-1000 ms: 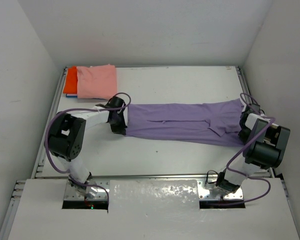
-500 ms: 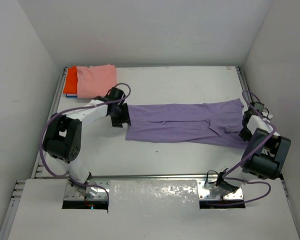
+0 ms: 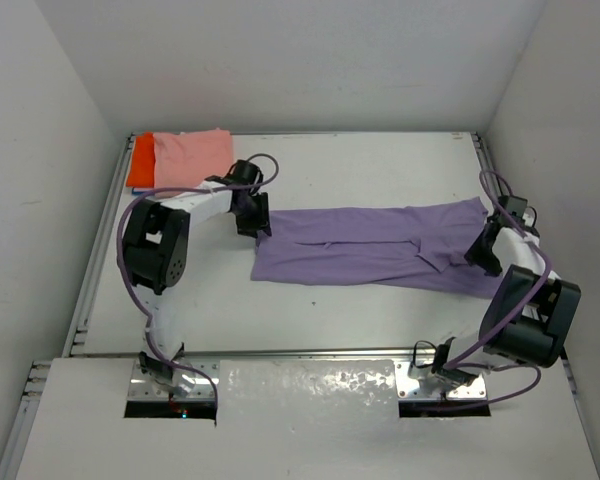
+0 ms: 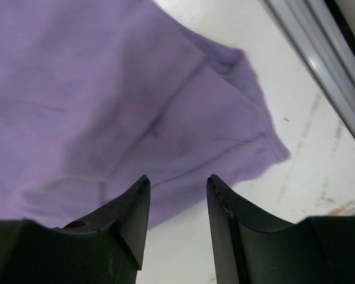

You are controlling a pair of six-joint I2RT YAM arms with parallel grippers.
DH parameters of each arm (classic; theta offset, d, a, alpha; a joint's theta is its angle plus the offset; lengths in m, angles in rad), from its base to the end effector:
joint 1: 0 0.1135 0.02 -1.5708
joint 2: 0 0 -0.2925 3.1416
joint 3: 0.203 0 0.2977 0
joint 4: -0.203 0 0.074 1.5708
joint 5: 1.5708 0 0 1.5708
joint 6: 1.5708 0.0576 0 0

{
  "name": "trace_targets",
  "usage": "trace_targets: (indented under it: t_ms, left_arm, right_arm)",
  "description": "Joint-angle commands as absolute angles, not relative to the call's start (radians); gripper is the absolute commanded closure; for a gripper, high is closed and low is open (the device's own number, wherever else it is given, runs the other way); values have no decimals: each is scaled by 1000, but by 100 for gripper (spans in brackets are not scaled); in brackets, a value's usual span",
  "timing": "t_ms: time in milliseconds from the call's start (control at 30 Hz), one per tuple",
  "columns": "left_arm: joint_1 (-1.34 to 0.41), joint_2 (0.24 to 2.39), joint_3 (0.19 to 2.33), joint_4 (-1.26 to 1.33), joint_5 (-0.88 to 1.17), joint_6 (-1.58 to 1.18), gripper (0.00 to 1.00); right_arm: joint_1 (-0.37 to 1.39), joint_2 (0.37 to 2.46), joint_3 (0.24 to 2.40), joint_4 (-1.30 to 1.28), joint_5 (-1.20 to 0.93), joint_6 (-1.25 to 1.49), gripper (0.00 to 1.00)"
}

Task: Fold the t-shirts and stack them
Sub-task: Fold the other side of the tshirt into a rectangle

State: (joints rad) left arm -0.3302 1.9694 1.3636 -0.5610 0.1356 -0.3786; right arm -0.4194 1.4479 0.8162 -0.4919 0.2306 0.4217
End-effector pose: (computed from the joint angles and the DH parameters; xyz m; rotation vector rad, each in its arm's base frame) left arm 0.4316 -0.1562 0.1459 -0.0287 2.7854 -0.3753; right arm 0.2788 -0.1387 0.1628 1.1579 2.4162 -0.3095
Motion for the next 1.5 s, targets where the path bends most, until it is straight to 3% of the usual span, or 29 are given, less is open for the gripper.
trace_targets:
  t_ms: [0,100,133,200,367,567,600,833,933,967,1000,1067,1467]
  left_arm:
    - [-322,1976,1397,-519,172,-353,64]
    - [-322,1987,1402,-506,190,-362,90]
    - [-322,1987,1404,-506,187,-365,94]
    - [-321,1977,1408,-508,166,-374,100]
    - [-322,1982,1454,-561,149,-388,100]
    - [-322,1950,1460,-571,137,-396,45]
    - [-322,1948,1466,-578,137,-394,43]
    - [-321,1924,1502,-629,109,-384,43]
    - [-321,1911,1505,-641,89,-382,44]
    - [-321,1910,1506,-641,89,-383,44]
    - [-321,1908,1505,-643,94,-385,44]
    - [-321,1910,1505,-647,95,-385,45]
    - [-321,1890,1479,-650,98,-380,46]
  right_arm:
    - [-381,1474,893,-454,167,413,57]
    - [-350,1506,911,-451,164,420,57]
    - [-342,1509,916,-449,164,423,57]
    - [-322,1519,913,-431,161,431,57]
    - [-305,1552,911,-436,184,451,57]
    - [-301,1539,853,-362,120,417,57]
    - [-301,1540,848,-362,118,414,57]
    - [-295,1572,833,-351,129,413,59]
    - [-291,1569,844,-354,150,419,74]
    - [-291,1568,854,-359,153,420,88]
    - [-291,1568,861,-362,159,422,94]
    - [-291,1571,883,-368,163,423,99]
    - [-282,1677,1034,-422,178,400,100]
